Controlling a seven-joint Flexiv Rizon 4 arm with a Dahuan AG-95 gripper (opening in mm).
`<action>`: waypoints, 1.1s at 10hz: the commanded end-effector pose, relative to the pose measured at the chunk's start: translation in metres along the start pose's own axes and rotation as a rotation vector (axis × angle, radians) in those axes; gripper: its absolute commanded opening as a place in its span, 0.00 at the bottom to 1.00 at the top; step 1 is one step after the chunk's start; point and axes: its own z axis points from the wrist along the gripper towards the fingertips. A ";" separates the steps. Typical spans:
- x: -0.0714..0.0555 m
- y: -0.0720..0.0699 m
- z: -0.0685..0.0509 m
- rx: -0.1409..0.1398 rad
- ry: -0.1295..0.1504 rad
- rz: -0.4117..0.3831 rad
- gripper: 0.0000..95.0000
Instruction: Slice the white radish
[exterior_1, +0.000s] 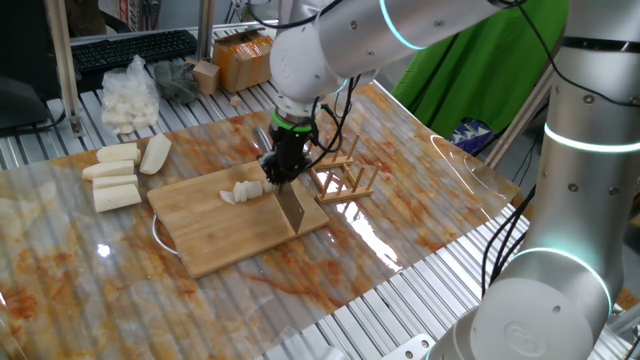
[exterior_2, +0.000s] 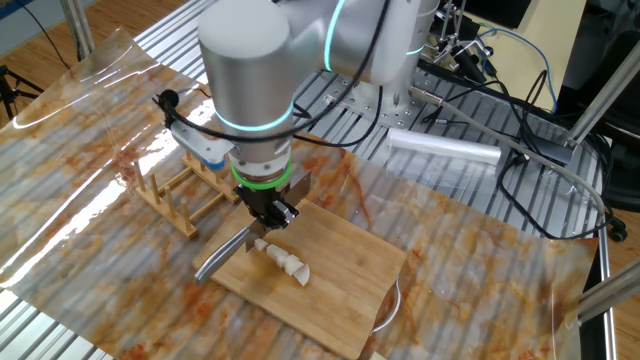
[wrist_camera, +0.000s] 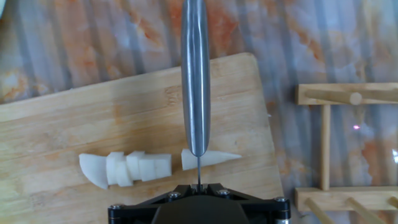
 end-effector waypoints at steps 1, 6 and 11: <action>0.002 0.002 0.007 -0.025 -0.011 0.011 0.00; 0.003 0.000 -0.007 -0.004 0.005 0.008 0.00; 0.013 -0.002 -0.024 0.004 0.005 0.004 0.00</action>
